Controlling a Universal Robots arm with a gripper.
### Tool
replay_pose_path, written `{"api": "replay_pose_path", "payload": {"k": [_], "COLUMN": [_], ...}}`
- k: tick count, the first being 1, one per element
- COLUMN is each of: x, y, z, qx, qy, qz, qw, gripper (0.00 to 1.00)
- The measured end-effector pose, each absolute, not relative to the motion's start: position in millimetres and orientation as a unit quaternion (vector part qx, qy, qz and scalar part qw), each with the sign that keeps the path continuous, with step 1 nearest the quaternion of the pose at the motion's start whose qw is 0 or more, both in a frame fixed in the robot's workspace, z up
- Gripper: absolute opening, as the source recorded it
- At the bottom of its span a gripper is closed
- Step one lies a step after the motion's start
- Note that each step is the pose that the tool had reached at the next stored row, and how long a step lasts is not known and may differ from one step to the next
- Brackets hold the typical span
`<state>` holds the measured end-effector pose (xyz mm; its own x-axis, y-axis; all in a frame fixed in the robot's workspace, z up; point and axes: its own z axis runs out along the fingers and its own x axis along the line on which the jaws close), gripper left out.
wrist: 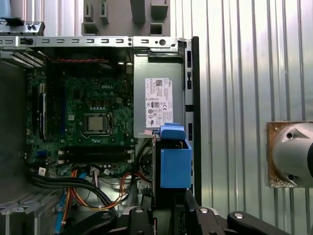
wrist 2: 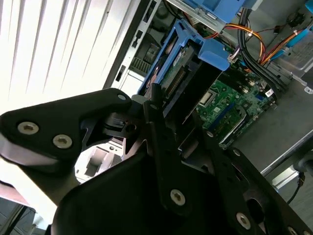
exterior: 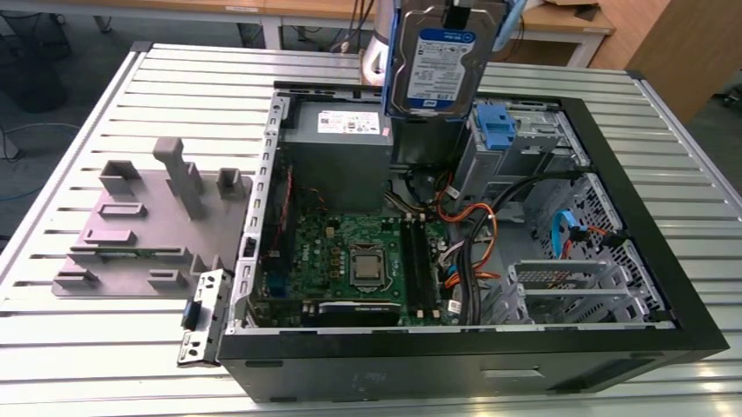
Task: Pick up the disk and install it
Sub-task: 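Pick up the disk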
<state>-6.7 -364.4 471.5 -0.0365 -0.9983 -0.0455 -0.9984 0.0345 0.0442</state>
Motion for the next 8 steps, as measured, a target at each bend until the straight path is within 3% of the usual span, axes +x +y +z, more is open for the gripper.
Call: {"api": "replay_pose_path", "payload": {"k": [8], "x": [-6.8], "y": [-381.1], "z": [471.2], "qx": [-0.694], "qy": [0.719], "qz": [0.032], "qw": [0.001], "gripper": [0.35]}}
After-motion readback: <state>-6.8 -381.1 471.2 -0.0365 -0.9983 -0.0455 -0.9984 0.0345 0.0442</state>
